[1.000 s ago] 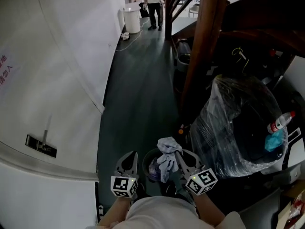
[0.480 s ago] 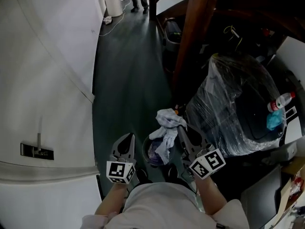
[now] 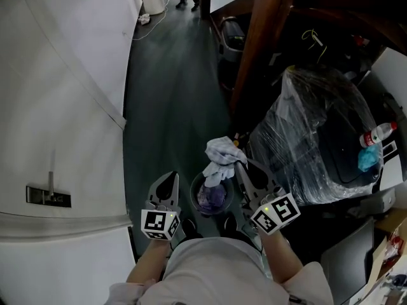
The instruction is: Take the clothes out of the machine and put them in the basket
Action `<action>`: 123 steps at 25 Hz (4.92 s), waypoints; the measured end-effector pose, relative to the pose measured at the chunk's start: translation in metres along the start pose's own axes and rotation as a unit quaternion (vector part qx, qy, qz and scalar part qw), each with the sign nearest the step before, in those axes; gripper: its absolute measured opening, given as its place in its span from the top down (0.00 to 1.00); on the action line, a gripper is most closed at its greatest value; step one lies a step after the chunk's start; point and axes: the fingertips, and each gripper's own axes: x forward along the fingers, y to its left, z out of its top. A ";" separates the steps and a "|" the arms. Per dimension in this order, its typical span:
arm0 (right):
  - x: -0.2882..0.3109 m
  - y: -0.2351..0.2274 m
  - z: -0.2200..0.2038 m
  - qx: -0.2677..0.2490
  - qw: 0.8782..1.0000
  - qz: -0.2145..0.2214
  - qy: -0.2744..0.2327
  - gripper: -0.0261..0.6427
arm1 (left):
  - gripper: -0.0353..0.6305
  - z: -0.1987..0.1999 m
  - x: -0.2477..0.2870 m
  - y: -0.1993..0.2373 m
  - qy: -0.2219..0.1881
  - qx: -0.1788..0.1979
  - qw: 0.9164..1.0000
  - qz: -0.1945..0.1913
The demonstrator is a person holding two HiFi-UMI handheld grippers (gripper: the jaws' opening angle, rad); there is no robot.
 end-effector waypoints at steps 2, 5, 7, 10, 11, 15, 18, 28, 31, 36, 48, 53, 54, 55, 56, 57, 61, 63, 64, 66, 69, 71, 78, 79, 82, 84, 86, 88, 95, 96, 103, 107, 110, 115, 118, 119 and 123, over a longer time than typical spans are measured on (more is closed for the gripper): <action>0.000 -0.002 -0.014 0.006 1.000 -0.002 0.014 0.91 | 0.92 -0.006 0.000 0.000 0.006 -0.002 1.000 0.002; 0.001 -0.004 -0.033 0.014 0.999 0.000 0.031 0.91 | 0.92 -0.017 0.002 0.001 0.018 -0.004 1.000 0.004; 0.001 -0.005 -0.046 0.017 0.999 0.002 0.044 0.91 | 0.92 -0.024 0.003 0.000 0.029 -0.005 1.000 0.003; 0.000 -0.008 -0.067 0.027 0.997 0.002 0.065 0.91 | 0.92 -0.035 0.005 -0.002 0.043 -0.005 0.999 0.001; 0.000 -0.009 -0.075 0.031 0.997 0.001 0.072 0.91 | 0.92 -0.038 0.005 -0.003 0.048 -0.005 0.999 0.000; 0.003 -0.015 -0.103 0.044 0.994 -0.005 0.098 0.91 | 0.92 -0.056 0.011 0.000 0.068 -0.004 0.998 -0.003; -0.002 -0.015 -0.126 0.058 0.991 -0.009 0.122 0.91 | 0.92 -0.074 0.010 -0.002 0.091 -0.009 0.996 -0.008; -0.025 -0.021 -0.206 0.105 0.975 -0.032 0.193 0.91 | 0.92 -0.131 0.011 -0.011 0.137 -0.049 0.989 -0.015; -0.028 -0.027 -0.228 0.113 0.971 -0.039 0.208 0.91 | 0.92 -0.149 0.011 -0.013 0.151 -0.054 0.987 -0.015; -0.032 -0.038 -0.262 0.127 0.964 -0.052 0.230 0.91 | 0.92 -0.181 0.010 -0.012 0.176 -0.062 0.982 -0.013; -0.043 -0.063 -0.348 0.158 0.946 -0.068 0.275 0.91 | 0.92 -0.261 0.018 -0.012 0.226 -0.078 0.971 -0.014; -0.049 -0.077 -0.382 0.157 0.938 -0.064 0.301 0.91 | 0.92 -0.291 0.024 -0.013 0.242 -0.076 0.967 -0.017; -0.050 -0.080 -0.389 0.156 0.937 -0.064 0.306 0.91 | 0.92 -0.297 0.025 -0.014 0.245 -0.073 0.967 -0.017; -0.050 -0.083 -0.396 0.156 0.935 -0.066 0.310 0.91 | 0.92 -0.303 0.026 -0.013 0.248 -0.071 0.966 -0.018; -0.049 -0.086 -0.403 0.155 0.934 -0.068 0.314 0.90 | 0.92 -0.309 0.027 -0.013 0.252 -0.071 0.965 -0.018; -0.049 -0.088 -0.410 0.155 0.933 -0.071 0.317 0.91 | 0.92 -0.315 0.027 -0.012 0.255 -0.073 0.964 -0.017; -0.046 -0.097 -0.437 0.153 0.928 -0.078 0.330 0.91 | 0.92 -0.341 0.028 -0.008 0.272 -0.080 0.959 -0.012; -0.045 -0.101 -0.452 0.154 0.925 -0.079 0.338 0.90 | 0.92 -0.356 0.030 -0.005 0.282 -0.081 0.956 -0.008; -0.045 -0.102 -0.459 0.156 0.924 -0.078 0.342 0.90 | 0.92 -0.363 0.031 -0.005 0.287 -0.082 0.955 -0.008; -0.044 -0.104 -0.473 0.160 0.921 -0.076 0.347 0.90 | 0.92 -0.377 0.034 -0.004 0.296 -0.087 0.951 -0.009; -0.043 -0.109 -0.493 0.161 0.916 -0.083 0.359 0.90 | 0.92 -0.396 0.041 -0.004 0.308 -0.094 0.947 -0.014; -0.041 -0.112 -0.507 0.160 0.912 -0.091 0.367 0.90 | 0.92 -0.408 0.044 -0.005 0.315 -0.096 0.944 -0.016; -0.042 -0.129 -0.549 0.165 0.899 -0.109 0.390 0.90 | 0.92 -0.456 0.050 -0.010 0.345 -0.116 0.931 -0.015; -0.041 -0.131 -0.555 0.164 0.898 -0.109 0.392 0.90 | 0.92 -0.463 0.050 -0.010 0.349 -0.120 0.929 -0.015; -0.042 -0.137 -0.572 0.163 0.894 -0.110 0.402 0.90 | 0.92 -0.486 0.051 -0.008 0.363 -0.132 0.922 -0.014; -0.042 -0.139 -0.583 0.162 0.891 -0.110 0.411 0.90 | 0.92 -0.501 0.052 -0.005 0.371 -0.137 0.918 -0.012; -0.042 -0.142 -0.594 0.161 0.887 -0.109 0.419 0.90 | 0.92 -0.514 0.054 -0.003 0.377 -0.140 0.915 -0.009; -0.044 -0.145 -0.607 0.160 0.883 -0.107 0.428 0.90 | 0.92 -0.527 0.057 -0.003 0.385 -0.143 0.912 -0.007; -0.056 -0.155 -0.651 0.173 0.861 -0.125 0.462 0.90 | 0.92 -0.567 0.063 -0.003 0.422 -0.149 0.894 -0.003; -0.058 -0.156 -0.656 0.175 0.858 -0.128 0.466 0.90 | 0.92 -0.573 0.063 -0.003 0.428 -0.153 0.891 -0.004; -0.062 -0.165 -0.698 0.179 0.839 -0.136 0.495 0.90 | 0.92 -0.616 0.064 -0.001 0.463 -0.160 0.871 -0.006; -0.067 -0.172 -0.724 0.180 0.826 -0.146 0.513 0.90 | 0.92 -0.639 0.066 0.002 0.481 -0.165 0.861 -0.001; -0.074 -0.175 -0.741 0.187 0.815 -0.153 0.527 0.90 | 0.92 -0.654 0.064 0.002 0.495 -0.169 0.852 -0.002; -0.084 -0.177 -0.771 0.179 0.802 -0.156 0.548 0.90 | 0.92 -0.681 0.058 0.000 0.522 -0.179 0.834 -0.001; -0.088 -0.183 -0.786 0.182 0.794 -0.164 0.557 0.90 | 0.92 -0.693 0.058 -0.002 0.534 -0.183 0.825 -0.003; -0.088 -0.185 -0.790 0.186 0.792 -0.168 0.557 0.90 | 0.92 -0.696 0.059 -0.002 0.537 -0.182 0.824 -0.004; -0.089 -0.192 -0.798 0.216 0.781 -0.190 0.554 0.90 | 0.92 -0.710 0.060 -0.001 0.550 -0.181 0.815 -0.003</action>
